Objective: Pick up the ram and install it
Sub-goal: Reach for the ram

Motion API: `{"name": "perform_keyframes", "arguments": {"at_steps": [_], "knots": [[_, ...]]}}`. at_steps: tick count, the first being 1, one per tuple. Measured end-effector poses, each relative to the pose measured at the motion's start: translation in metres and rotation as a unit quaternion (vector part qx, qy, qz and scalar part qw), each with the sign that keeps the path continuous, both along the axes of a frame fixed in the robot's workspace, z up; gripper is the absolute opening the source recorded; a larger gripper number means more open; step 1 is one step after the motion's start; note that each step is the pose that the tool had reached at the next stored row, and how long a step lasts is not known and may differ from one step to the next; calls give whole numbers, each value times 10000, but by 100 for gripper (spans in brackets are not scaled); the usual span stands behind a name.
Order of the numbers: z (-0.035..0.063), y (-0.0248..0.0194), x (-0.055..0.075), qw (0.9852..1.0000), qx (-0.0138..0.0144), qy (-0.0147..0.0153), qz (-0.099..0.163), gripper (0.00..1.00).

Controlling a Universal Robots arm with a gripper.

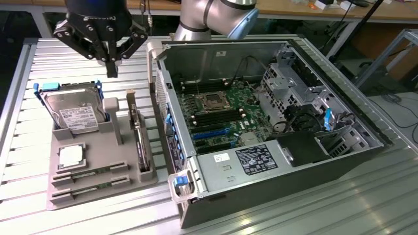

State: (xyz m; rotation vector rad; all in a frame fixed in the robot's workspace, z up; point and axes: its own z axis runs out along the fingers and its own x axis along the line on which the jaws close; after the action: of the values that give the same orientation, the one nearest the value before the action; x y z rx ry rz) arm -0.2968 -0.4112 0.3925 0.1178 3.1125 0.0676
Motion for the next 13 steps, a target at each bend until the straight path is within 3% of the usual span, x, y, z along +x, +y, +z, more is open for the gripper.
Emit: {"name": "perform_keyframes", "arguments": {"at_steps": [7, 13], "knots": [[0, -110, -408, 10000, 0, 0, 0, 11], [0, -111, -421, 10000, 0, -1, 0, 11]]}}
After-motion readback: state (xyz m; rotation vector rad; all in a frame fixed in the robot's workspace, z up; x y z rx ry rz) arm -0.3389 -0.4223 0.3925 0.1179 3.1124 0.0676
